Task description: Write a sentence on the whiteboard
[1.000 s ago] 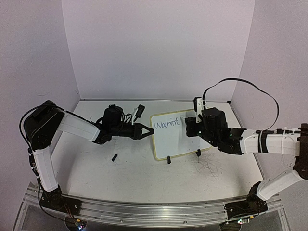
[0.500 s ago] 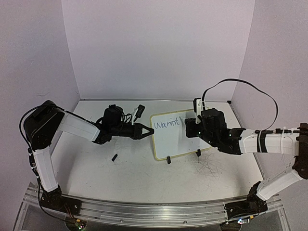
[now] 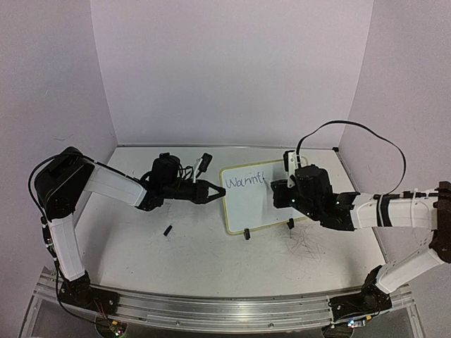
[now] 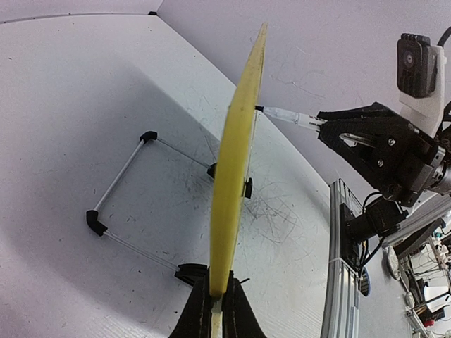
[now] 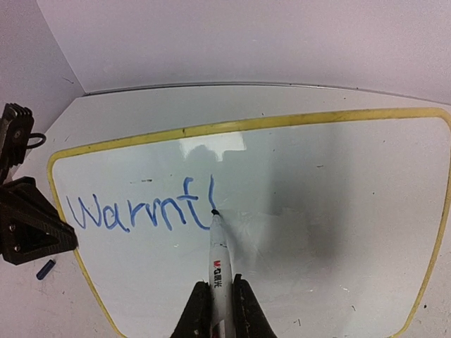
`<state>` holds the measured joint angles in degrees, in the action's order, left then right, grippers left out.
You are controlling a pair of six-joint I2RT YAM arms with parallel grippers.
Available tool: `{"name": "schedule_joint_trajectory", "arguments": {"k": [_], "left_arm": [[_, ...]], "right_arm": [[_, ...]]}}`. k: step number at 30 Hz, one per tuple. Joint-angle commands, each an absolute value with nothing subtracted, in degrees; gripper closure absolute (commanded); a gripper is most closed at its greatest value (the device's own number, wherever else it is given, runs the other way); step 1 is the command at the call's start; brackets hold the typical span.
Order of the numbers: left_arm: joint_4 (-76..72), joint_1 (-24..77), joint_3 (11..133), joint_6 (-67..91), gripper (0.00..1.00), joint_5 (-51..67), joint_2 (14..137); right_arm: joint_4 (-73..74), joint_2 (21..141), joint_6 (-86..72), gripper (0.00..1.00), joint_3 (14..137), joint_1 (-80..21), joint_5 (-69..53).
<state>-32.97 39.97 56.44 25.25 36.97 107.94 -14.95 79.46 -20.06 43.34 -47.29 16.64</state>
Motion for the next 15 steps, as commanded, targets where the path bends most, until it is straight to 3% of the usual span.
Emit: {"name": "schedule_joint_trajectory", "arguments": {"k": [1,15], "left_arm": [[-30.89,40.96,58.01,24.79,1.0,38.06,106.52],[-30.82,41.04,57.95,24.87,1.0,38.07,106.52]], "right_arm": [[-14.2,77.54,-21.41,1.0,42.12,-47.06,16.39],[-15.38,78.33,-21.42,1.0,43.53,-47.07,16.48]]}}
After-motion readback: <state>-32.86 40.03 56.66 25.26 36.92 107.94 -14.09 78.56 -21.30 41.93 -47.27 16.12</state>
